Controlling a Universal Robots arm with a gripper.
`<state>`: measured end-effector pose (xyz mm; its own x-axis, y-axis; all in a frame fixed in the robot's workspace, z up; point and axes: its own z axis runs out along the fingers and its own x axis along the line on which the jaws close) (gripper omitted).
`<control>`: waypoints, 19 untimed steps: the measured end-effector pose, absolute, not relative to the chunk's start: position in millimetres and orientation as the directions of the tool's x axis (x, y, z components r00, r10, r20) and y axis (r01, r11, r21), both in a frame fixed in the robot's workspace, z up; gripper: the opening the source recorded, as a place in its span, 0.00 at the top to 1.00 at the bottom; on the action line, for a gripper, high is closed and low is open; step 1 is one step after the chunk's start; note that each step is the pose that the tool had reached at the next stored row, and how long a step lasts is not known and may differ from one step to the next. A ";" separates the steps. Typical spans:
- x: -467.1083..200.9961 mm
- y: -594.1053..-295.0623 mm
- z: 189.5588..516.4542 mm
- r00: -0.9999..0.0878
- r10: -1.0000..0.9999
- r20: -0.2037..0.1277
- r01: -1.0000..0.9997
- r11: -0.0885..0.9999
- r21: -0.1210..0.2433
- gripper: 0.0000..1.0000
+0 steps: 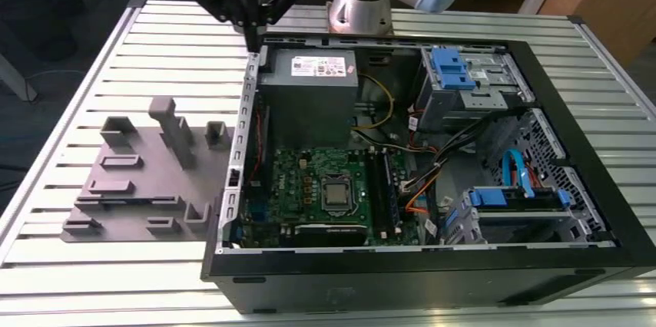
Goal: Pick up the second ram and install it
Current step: 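Reach for the second ram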
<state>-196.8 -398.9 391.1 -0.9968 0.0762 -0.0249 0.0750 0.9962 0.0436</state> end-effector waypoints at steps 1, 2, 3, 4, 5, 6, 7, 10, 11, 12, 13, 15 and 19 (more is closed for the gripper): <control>-201.3 -399.0 390.9 -0.997 0.076 -0.025 0.075 0.996 0.044 0.93; -205.5 -398.9 390.7 -0.997 0.076 -0.025 0.075 0.996 0.043 0.93; -209.2 -399.0 390.4 -0.997 0.076 -0.025 0.075 0.996 0.043 0.93; -212.6 -399.0 390.0 -0.997 0.076 -0.025 0.075 0.996 0.043 0.93; -215.3 -399.1 389.5 -0.997 0.076 -0.025 0.075 0.996 0.044 0.93; -217.6 -399.2 389.1 -0.997 0.076 -0.025 0.075 0.996 0.044 0.93; -219.8 -399.2 388.7 -0.997 0.076 -0.025 0.075 0.996 0.044 0.93; -225.8 -399.4 387.3 -0.997 0.076 -0.025 0.075 0.996 0.044 0.93; -228.0 -399.5 386.8 -0.997 0.076 -0.025 0.075 0.996 0.043 0.93; -230.0 -399.5 386.3 -0.997 0.076 -0.025 0.075 0.996 0.044 0.93; -231.9 -399.6 385.8 -0.997 0.076 -0.025 0.075 0.996 0.044 0.93; -235.2 -399.9 384.5 -0.997 0.076 -0.025 0.075 0.996 0.044 0.93; -242.3 -401.1 381.5 -0.997 0.076 -0.025 0.075 0.996 0.044 0.93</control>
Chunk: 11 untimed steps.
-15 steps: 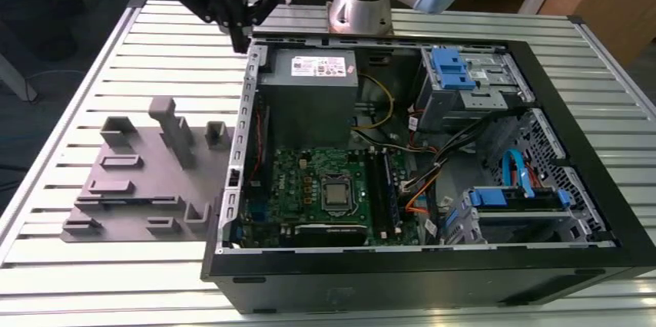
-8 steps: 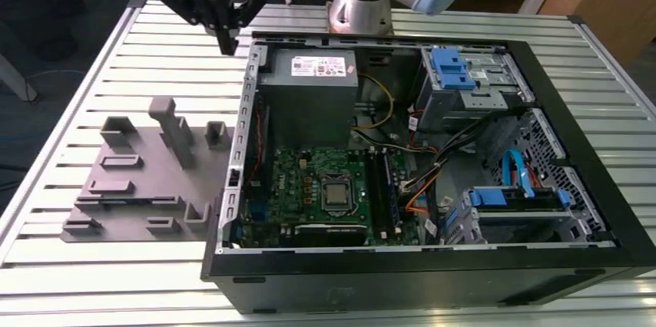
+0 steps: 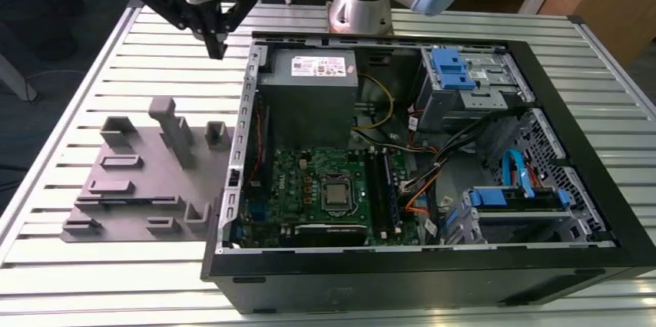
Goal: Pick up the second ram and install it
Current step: 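Reach for the second ram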
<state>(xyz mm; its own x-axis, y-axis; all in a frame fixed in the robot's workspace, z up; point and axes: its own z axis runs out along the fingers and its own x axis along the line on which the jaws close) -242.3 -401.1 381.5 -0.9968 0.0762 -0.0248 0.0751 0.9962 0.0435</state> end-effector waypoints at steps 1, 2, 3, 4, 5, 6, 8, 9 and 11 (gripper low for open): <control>-244.0 -401.4 380.6 -0.997 0.076 -0.025 0.075 0.996 0.044 0.93; -245.5 -401.8 379.8 -0.997 0.076 -0.025 0.075 0.996 0.043 0.93; -246.8 -402.3 378.7 -0.997 0.076 -0.025 0.075 0.996 0.044 0.93; -248.4 -402.9 377.3 -0.997 0.076 -0.025 0.075 0.996 0.044 0.93; -250.1 -403.6 376.0 -0.997 0.076 -0.025 0.075 0.996 0.044 0.93; -251.8 -404.3 374.4 -0.997 0.076 -0.025 0.075 0.996 0.044 0.93; -255.5 -406.2 370.8 -0.997 0.076 -0.025 0.075 0.996 0.043 0.93; -257.6 -407.3 369.0 -0.997 0.076 -0.025 0.075 0.996 0.043 0.93; -262.1 -409.6 365.3 -0.997 0.076 -0.025 0.075 0.996 0.044 0.93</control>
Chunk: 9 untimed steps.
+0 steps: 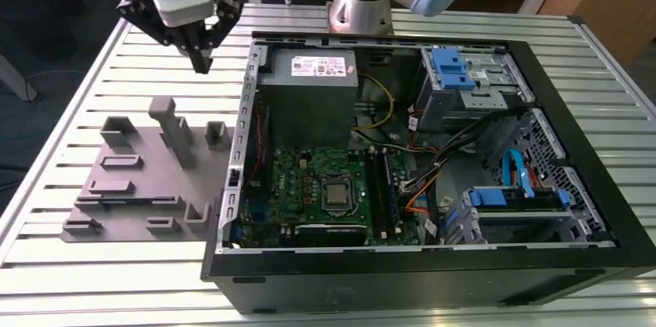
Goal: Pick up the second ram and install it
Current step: 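Reach for the second ram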
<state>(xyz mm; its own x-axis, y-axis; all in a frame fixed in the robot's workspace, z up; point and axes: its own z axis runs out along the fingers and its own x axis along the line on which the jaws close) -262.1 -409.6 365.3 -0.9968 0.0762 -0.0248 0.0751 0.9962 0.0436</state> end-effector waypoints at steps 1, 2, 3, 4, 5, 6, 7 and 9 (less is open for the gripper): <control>-265.1 -410.7 363.5 -0.997 0.076 -0.025 0.075 0.996 0.044 0.93; -268.6 -411.7 362.0 -0.997 0.076 -0.025 0.075 0.996 0.044 0.93; -272.2 -412.6 360.5 -0.997 0.076 -0.025 0.075 0.996 0.043 0.93; -276.2 -413.5 358.9 -0.997 0.076 -0.025 0.075 0.996 0.044 0.93; -279.8 -414.4 357.5 -0.997 0.076 -0.025 0.075 0.996 0.044 0.93; -283.7 -415.2 356.4 -0.997 0.076 -0.024 0.075 0.996 0.044 0.93; -288.1 -415.6 355.4 -0.997 0.076 -0.024 0.075 0.996 0.044 0.93; -297.3 -416.1 353.7 -0.997 0.076 -0.025 0.075 0.996 0.044 0.93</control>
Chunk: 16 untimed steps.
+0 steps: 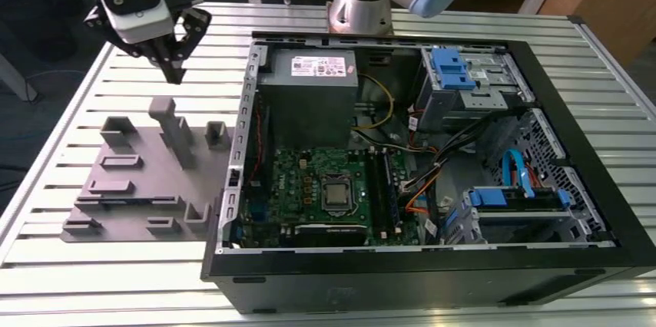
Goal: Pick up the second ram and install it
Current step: 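Reach for the second ram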
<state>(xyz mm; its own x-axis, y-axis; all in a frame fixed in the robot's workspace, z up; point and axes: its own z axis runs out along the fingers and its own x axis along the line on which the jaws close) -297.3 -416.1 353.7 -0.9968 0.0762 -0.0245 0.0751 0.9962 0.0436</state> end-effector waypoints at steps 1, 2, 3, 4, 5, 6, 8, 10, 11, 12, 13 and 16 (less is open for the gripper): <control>-301.8 -416.2 353.0 -0.997 0.076 -0.025 0.075 0.996 0.044 0.93; -306.2 -416.3 352.4 -0.997 0.076 -0.024 0.075 0.996 0.043 0.93; -311.2 -416.3 351.7 -0.997 0.076 -0.025 0.075 0.996 0.044 0.93; -315.7 -416.4 351.2 -0.997 0.076 -0.025 0.075 0.996 0.044 0.93; -320.2 -416.4 350.6 -0.997 0.076 -0.025 0.075 0.996 0.044 0.93; -324.6 -416.4 350.1 -0.997 0.076 -0.024 0.075 0.996 0.044 0.93; -333.5 -416.4 349.1 -0.997 0.076 -0.025 0.075 0.996 0.044 0.93; -342.7 -416.5 347.8 -0.997 0.076 -0.024 0.075 0.996 0.043 0.93; -346.6 -416.6 347.1 -0.997 0.076 -0.024 0.075 0.996 0.043 0.93; -350.1 -416.7 346.2 -0.997 0.076 -0.024 0.075 0.996 0.044 0.93; -353.3 -416.9 345.1 -0.997 0.076 -0.025 0.075 0.996 0.044 0.93; -361.5 -418.0 342.3 -0.997 0.076 -0.024 0.075 0.996 0.043 0.93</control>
